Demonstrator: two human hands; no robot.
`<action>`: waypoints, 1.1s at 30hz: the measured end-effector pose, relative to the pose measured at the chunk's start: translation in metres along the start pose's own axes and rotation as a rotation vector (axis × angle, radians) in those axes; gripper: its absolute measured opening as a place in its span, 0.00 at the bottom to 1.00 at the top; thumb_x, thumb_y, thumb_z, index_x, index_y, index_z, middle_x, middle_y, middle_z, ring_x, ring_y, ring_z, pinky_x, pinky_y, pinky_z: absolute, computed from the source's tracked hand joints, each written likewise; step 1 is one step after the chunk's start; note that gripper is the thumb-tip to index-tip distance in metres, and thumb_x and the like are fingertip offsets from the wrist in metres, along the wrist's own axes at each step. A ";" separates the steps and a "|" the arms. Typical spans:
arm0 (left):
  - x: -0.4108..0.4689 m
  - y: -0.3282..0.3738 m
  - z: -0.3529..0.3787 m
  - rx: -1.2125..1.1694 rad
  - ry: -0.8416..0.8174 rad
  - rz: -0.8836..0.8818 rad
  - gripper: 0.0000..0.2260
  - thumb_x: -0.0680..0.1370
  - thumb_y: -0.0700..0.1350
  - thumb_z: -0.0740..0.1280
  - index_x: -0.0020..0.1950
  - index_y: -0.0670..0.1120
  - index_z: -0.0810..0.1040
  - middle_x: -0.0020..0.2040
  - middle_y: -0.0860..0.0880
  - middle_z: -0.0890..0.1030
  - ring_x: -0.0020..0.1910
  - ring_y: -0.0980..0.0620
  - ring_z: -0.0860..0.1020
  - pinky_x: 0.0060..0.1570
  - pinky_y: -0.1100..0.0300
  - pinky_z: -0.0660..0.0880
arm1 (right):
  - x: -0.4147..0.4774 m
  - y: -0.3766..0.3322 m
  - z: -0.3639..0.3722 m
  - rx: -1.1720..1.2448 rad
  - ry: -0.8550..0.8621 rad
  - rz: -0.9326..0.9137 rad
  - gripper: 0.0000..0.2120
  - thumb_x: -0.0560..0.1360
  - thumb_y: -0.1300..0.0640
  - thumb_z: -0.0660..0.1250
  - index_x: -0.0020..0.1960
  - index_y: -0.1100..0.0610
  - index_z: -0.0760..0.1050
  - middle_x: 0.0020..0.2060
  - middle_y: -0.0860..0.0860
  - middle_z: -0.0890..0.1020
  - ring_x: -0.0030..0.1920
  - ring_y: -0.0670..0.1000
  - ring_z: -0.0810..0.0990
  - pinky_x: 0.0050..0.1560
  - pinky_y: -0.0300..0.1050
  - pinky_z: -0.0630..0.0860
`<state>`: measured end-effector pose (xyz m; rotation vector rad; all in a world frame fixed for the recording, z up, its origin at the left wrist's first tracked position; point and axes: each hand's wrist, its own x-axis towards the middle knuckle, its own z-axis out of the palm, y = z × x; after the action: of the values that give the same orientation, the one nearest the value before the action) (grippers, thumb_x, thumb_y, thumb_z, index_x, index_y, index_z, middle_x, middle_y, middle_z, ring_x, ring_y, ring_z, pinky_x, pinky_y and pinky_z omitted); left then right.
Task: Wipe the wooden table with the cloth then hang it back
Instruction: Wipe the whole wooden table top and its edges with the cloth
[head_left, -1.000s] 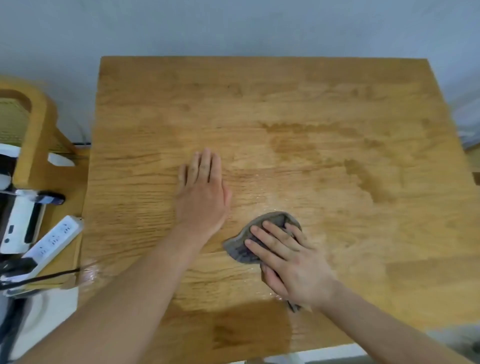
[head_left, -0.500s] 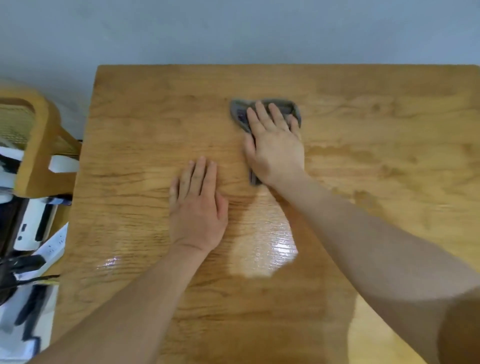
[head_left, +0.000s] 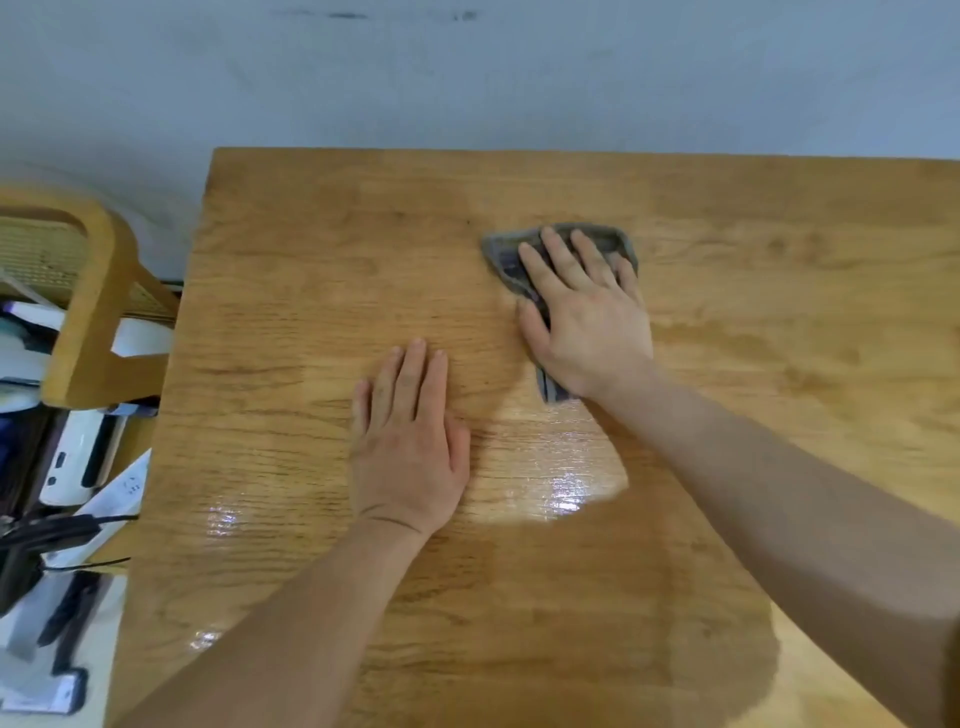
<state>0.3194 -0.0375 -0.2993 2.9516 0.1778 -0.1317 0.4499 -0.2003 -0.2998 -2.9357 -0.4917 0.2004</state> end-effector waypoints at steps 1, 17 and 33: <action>0.000 0.000 0.000 0.000 -0.002 -0.003 0.25 0.79 0.50 0.49 0.75 0.45 0.62 0.76 0.45 0.63 0.76 0.46 0.58 0.73 0.45 0.55 | 0.029 -0.004 -0.004 0.012 -0.008 0.039 0.27 0.79 0.43 0.49 0.77 0.47 0.59 0.78 0.50 0.59 0.77 0.54 0.55 0.75 0.59 0.51; -0.001 -0.004 0.003 -0.087 0.046 0.020 0.14 0.77 0.49 0.54 0.60 0.49 0.69 0.74 0.45 0.66 0.75 0.45 0.60 0.72 0.43 0.56 | -0.021 0.010 0.000 0.005 -0.045 -0.440 0.22 0.80 0.48 0.55 0.72 0.52 0.70 0.72 0.50 0.70 0.74 0.53 0.65 0.72 0.58 0.61; -0.003 -0.001 0.004 -0.087 0.109 0.016 0.15 0.75 0.48 0.55 0.60 0.47 0.70 0.72 0.44 0.69 0.73 0.43 0.63 0.69 0.42 0.58 | -0.142 -0.024 0.017 0.064 -0.013 -0.307 0.21 0.79 0.49 0.58 0.71 0.47 0.70 0.73 0.49 0.69 0.75 0.52 0.63 0.73 0.58 0.60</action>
<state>0.3160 -0.0378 -0.3033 2.8741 0.1705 0.0383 0.3066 -0.2228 -0.2976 -2.7518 -0.9088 0.1924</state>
